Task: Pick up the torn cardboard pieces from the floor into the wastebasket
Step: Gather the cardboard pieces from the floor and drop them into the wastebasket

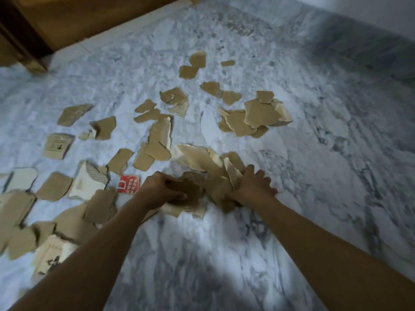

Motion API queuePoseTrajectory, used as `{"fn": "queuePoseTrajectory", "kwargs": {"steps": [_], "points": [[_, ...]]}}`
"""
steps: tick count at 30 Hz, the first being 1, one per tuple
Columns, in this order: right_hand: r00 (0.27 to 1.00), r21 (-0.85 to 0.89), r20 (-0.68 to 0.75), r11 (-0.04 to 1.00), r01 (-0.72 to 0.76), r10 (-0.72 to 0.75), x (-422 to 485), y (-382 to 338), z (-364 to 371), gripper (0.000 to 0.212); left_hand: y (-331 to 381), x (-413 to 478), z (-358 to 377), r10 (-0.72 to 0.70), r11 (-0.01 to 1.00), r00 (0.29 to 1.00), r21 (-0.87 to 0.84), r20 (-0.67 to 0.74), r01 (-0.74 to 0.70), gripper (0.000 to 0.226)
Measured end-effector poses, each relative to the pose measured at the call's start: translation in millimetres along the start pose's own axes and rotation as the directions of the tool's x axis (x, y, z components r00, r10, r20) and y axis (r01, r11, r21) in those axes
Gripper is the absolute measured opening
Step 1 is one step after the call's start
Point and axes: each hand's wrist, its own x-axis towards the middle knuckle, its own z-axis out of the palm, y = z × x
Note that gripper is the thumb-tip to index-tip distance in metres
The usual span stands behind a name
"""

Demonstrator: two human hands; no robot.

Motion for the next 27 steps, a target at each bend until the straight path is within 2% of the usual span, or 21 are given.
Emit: {"fn": "queuePoseTrajectory", "kwargs": {"steps": [2, 3, 4, 8, 12, 15, 18, 21, 23, 27], "points": [[0.999, -0.058, 0.034, 0.998, -0.009, 0.011, -0.9, -1.1, 4.9, 0.096, -3.2, 5.1, 11.1, 0.1, 0.983, 0.994, 0.157, -0.049, -0.091, 0.08], [0.998, -0.057, 0.052, 0.998, -0.024, 0.027, -0.5, -2.0, 5.2, 0.102, -4.0, 8.0, 15.6, 0.114, 0.972, 0.992, 0.214, -0.047, -0.101, 0.091], [0.996, -0.029, 0.071, 0.999, -0.044, 0.046, 2.5, -1.8, 6.5, 0.104, -2.0, 9.0, 17.9, 0.109, 0.959, 0.994, 0.268, -0.032, -0.096, 0.093], [0.995, 0.077, 0.099, 0.996, -0.033, 0.026, 9.5, -0.8, 10.2, 0.086, 3.9, 13.7, 22.7, 0.16, 0.887, 0.987, 0.435, 0.026, -0.156, 0.072], [0.989, 0.182, 0.142, 0.983, 0.017, -0.043, 12.0, -2.2, 8.1, 0.084, 6.5, 15.3, 20.4, 0.148, 0.926, 0.989, 0.348, 0.016, -0.145, 0.076], [0.976, 0.297, 0.13, 0.946, 0.128, -0.172, 11.9, 2.7, -11.0, 0.064, 8.9, 14.4, 14.9, 0.154, 0.966, 0.988, 0.215, -0.023, -0.146, 0.076], [0.981, 0.366, 0.077, 0.921, 0.136, -0.176, 6.1, 21.4, -51.0, 0.047, 16.9, 12.0, 5.8, 0.172, 0.975, 0.982, 0.157, -0.076, -0.159, 0.072], [0.988, 0.249, 0.108, 0.965, 0.078, -0.108, -0.5, 53.3, -86.0, 0.045, 28.2, 13.0, -2.7, 0.21, 0.971, 0.974, 0.133, -0.086, -0.198, 0.067], [0.989, 0.197, 0.147, 0.98, -0.032, 0.003, -7.8, 80.8, -94.0, 0.054, 39.2, 15.3, -5.8, 0.242, 0.967, 0.969, 0.101, -0.058, -0.235, 0.067], [0.961, 0.287, 0.215, 0.929, -0.233, 0.175, -36.1, 127.4, -74.1, 0.06, 53.1, 24.9, 0.4, 0.285, 0.958, 0.958, 0.026, 0.027, -0.286, 0.064]]}}
